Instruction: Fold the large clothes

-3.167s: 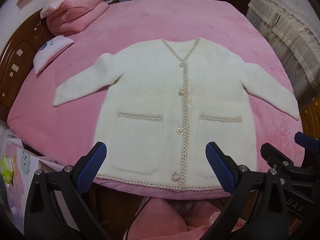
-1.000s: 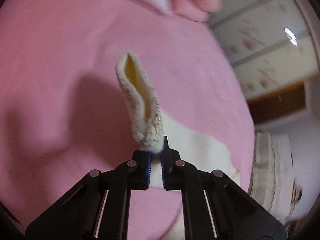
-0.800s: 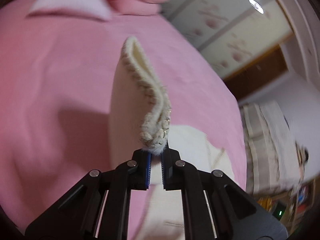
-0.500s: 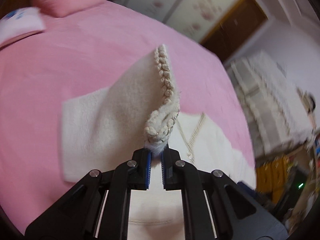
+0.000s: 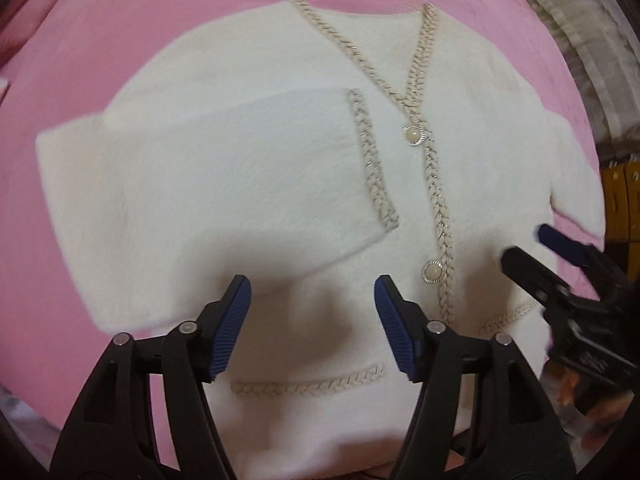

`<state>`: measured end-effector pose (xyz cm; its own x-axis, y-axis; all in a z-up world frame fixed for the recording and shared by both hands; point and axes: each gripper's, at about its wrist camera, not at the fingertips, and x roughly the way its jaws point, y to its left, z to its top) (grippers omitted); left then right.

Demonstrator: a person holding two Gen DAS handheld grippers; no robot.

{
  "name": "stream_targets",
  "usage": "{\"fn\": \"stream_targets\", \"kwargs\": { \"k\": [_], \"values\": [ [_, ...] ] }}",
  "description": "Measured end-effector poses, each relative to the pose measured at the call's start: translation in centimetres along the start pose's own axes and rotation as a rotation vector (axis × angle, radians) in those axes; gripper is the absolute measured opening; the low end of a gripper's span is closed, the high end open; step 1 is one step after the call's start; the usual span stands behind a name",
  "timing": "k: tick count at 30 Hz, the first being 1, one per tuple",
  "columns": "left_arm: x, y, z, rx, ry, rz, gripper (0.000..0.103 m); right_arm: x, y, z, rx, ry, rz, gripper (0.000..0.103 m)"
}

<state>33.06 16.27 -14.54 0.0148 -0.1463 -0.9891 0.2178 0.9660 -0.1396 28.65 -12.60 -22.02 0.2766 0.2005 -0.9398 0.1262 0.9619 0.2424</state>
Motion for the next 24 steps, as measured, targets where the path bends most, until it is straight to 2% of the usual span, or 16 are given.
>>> {"fn": "stream_targets", "kwargs": {
  "k": [2, 5, 9, 11, 12, 15, 16, 17, 19, 21, 24],
  "values": [
    [0.4, 0.2, -2.2, -0.065, -0.003, 0.016, 0.066, 1.4, 0.8, 0.1, -0.025, 0.032, 0.056, 0.078],
    [0.5, 3.3, -4.1, -0.182, -0.033, 0.105, 0.066, 4.2, 2.8, 0.7, -0.076, 0.067, 0.123, 0.068],
    [0.2, 7.7, -6.7, -0.306, -0.052, 0.157, 0.066, 8.3, 6.1, 1.9, -0.127, 0.126, 0.163, 0.056],
    [0.2, 9.6, -7.4, -0.348, -0.032, 0.165, 0.066, 10.2, 7.8, 2.3, -0.178, 0.172, 0.121, 0.055],
    [0.5, 10.4, -7.7, -0.361, -0.015, 0.17, 0.066, 11.1, 8.5, 2.3, -0.208, 0.19, 0.071, 0.05],
    [1.2, 11.8, -7.9, -0.384, 0.014, 0.193, 0.066, 12.9, 9.5, 2.4, -0.291, 0.209, -0.073, 0.025],
    [1.1, 12.3, -8.1, -0.394, 0.01, 0.196, 0.066, 12.8, 9.3, 2.6, -0.287, 0.194, -0.084, 0.015],
    [1.1, 12.6, -8.1, -0.404, 0.006, 0.197, 0.066, 12.7, 8.8, 2.8, -0.275, 0.184, -0.076, 0.014],
    [1.3, 13.0, -8.0, -0.421, 0.0, 0.193, 0.066, 11.2, 7.3, 3.1, -0.217, 0.132, -0.003, 0.012],
    [1.2, 13.2, -7.9, -0.42, -0.008, 0.177, 0.066, 8.5, 5.4, 3.3, -0.185, 0.031, 0.034, 0.012],
    [0.9, 12.9, -7.7, -0.392, -0.017, 0.166, 0.066, 4.1, 3.5, 3.1, -0.172, -0.094, 0.01, 0.012]
  ]
}}
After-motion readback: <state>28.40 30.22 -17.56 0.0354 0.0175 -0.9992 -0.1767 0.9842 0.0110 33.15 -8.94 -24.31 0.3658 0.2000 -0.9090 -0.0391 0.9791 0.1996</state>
